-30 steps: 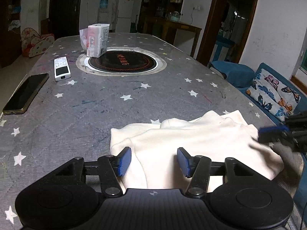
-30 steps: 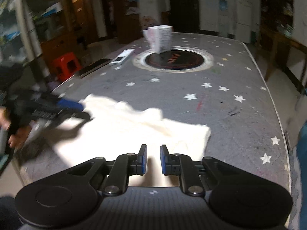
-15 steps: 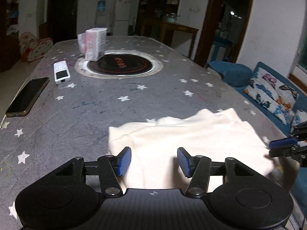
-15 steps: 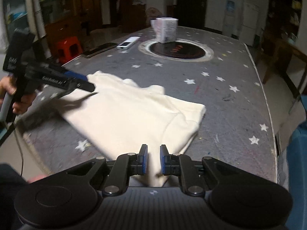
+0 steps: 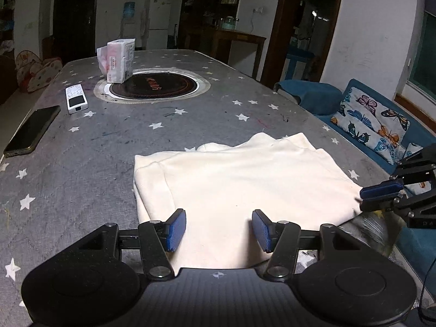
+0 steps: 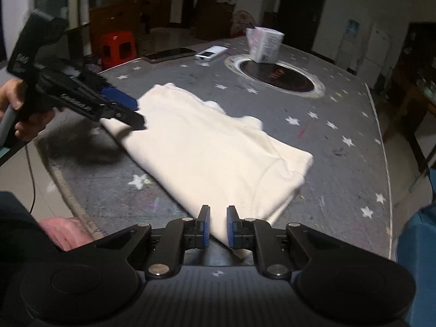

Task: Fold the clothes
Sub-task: 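Press the folded cream shirt flat with both open grippers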

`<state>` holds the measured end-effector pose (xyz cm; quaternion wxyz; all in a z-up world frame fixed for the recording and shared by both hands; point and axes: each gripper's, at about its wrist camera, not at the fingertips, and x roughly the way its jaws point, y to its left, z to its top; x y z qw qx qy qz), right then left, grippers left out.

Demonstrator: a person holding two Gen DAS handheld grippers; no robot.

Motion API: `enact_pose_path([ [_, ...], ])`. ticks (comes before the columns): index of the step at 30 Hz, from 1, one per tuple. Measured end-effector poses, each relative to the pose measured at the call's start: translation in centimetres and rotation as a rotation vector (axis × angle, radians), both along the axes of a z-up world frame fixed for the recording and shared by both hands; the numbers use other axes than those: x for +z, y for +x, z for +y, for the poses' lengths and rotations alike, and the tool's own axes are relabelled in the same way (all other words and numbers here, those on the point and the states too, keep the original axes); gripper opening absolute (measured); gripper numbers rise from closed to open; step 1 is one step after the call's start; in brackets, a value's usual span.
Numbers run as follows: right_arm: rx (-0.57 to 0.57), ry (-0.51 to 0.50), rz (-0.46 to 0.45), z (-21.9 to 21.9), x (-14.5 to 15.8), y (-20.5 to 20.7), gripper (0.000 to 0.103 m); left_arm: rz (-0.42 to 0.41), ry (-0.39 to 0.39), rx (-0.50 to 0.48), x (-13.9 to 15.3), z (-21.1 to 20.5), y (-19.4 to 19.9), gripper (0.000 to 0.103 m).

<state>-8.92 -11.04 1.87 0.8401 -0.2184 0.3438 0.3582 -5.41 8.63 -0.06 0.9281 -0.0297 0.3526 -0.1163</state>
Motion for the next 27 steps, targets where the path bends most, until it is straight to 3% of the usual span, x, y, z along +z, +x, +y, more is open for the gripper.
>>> enact_pose_path([
  [17,0.035,-0.048,-0.068,1.0,-1.0,-1.0,0.001,0.004,0.012,-0.001,-0.1,0.0,-0.3,0.059],
  [27,0.022,-0.071,-0.046,-0.2,-0.6,-1.3,0.000,0.006,0.007,0.041,0.0,1.2,-0.2,0.061],
])
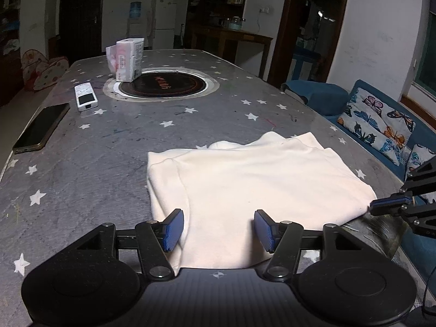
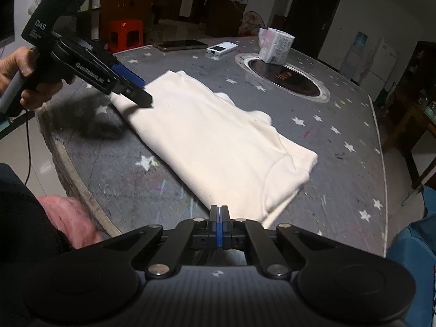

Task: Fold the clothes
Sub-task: 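Press the folded cream shirt flat with both open grippers, then roll the left gripper and grasp the edge of the folded shirt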

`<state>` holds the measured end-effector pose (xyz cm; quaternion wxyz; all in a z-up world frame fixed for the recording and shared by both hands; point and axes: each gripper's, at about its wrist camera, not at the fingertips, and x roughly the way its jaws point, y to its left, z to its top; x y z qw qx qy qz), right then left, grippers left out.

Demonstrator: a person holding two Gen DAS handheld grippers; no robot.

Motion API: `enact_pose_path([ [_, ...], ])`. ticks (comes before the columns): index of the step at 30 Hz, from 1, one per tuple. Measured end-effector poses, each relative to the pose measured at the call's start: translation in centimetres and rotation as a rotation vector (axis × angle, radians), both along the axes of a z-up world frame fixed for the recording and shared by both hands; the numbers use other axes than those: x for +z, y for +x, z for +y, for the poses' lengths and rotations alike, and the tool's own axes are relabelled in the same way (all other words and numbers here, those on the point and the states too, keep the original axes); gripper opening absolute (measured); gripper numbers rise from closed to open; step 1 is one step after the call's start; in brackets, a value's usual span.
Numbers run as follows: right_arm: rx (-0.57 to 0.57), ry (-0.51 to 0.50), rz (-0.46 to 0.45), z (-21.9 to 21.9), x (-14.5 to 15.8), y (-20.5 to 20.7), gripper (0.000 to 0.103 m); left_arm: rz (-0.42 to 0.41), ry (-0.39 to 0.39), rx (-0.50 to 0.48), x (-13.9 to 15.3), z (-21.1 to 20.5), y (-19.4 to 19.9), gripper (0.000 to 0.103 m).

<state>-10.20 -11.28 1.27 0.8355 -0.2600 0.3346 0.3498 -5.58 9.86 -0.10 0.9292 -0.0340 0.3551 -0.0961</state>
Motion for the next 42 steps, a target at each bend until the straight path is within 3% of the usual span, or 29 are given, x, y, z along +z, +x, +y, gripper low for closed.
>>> enact_pose_path([
  [7,0.053,0.054,0.035,1.5,1.0,0.9,0.004,0.025,-0.027,0.042,-0.2,1.3,0.2,0.067],
  [16,0.281,0.020,0.017,8.4,0.5,1.6,0.008,0.075,-0.087,0.081,-0.8,3.0,0.2,0.067],
  [19,0.356,0.013,0.005,11.0,0.2,1.3,0.015,0.084,-0.099,0.107,-0.8,3.8,0.2,0.065],
  [24,0.447,0.002,-0.022,14.4,-0.5,0.9,0.020,0.087,-0.119,0.157,-0.5,5.4,0.4,0.056],
  [27,0.484,0.000,-0.035,16.0,-0.9,0.7,0.029,0.092,-0.110,0.182,-0.4,6.1,0.7,0.048],
  [30,0.514,-0.011,-0.055,17.2,-1.1,0.5,0.029,0.098,-0.121,0.207,-0.3,6.8,0.8,0.048],
  [37,0.509,-0.050,-0.084,18.4,-2.4,-0.1,0.028,0.079,-0.233,0.211,0.9,8.0,0.1,0.051],
  [40,0.484,-0.040,-0.094,18.4,-2.4,0.0,0.015,0.098,-0.292,0.205,0.8,8.1,0.2,0.053],
  [42,0.463,-0.029,-0.095,18.4,-2.2,0.1,0.013,0.113,-0.334,0.208,0.7,7.9,0.4,0.055],
])
